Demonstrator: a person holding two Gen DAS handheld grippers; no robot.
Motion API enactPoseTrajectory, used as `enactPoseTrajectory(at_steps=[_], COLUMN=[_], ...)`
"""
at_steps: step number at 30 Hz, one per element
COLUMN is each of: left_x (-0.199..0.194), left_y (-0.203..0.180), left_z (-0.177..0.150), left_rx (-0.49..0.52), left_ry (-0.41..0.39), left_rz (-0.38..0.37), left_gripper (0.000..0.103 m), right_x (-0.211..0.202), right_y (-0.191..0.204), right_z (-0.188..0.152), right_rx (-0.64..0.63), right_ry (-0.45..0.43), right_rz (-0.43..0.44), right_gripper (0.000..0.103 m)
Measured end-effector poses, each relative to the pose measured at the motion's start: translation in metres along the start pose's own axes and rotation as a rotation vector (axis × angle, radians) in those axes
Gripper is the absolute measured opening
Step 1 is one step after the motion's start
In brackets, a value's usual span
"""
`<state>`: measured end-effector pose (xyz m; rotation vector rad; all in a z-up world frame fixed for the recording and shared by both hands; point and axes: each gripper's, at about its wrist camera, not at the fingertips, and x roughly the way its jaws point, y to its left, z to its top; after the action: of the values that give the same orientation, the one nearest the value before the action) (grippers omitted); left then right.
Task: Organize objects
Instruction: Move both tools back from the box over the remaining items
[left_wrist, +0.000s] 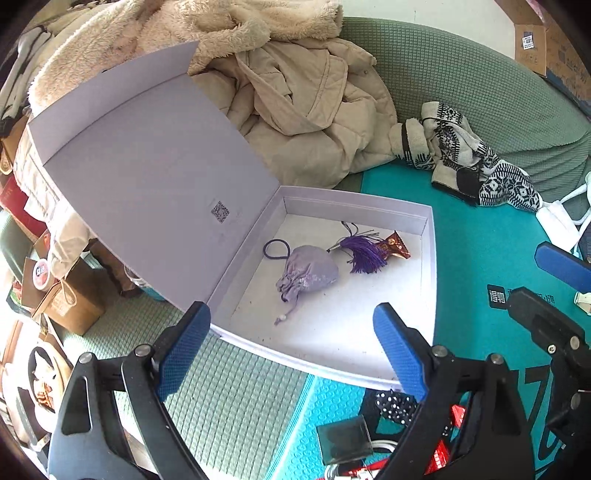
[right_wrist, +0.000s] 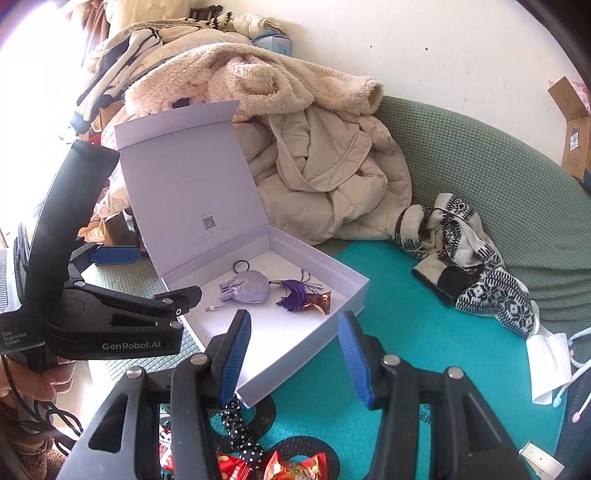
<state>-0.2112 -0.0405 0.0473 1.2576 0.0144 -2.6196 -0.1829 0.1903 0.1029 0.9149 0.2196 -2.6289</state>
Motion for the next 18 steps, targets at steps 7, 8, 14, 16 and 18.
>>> enactPoseTrajectory(at_steps=[7, 8, 14, 16, 18], left_x=[-0.052, -0.059, -0.100, -0.112, -0.125], left_y=[-0.006, -0.007, -0.015, -0.018, -0.020], left_z=[-0.042, -0.048, -0.091, -0.104, -0.116], left_rx=[-0.024, -0.026, -0.058, -0.072, -0.091], left_ry=[-0.003, -0.004, 0.000, -0.001, -0.005], left_rz=[0.005, 0.010, 0.029, 0.039, 0.043], left_gripper=[0.089, 0.089, 0.089, 0.089, 0.089], right_x=[-0.033, -0.037, -0.061, -0.070, -0.078], right_y=[0.009, 0.010, 0.019, 0.021, 0.023], right_z=[-0.015, -0.017, -0.036, -0.042, -0.049], right_rx=[-0.032, -0.038, -0.071, -0.079, -0.085], right_ry=[0.001, 0.000, 0.015, 0.015, 0.016], right_rz=[0.032, 0.037, 0.074, 0.088, 0.101], right_gripper=[0.050, 0.050, 0.050, 0.050, 0.050])
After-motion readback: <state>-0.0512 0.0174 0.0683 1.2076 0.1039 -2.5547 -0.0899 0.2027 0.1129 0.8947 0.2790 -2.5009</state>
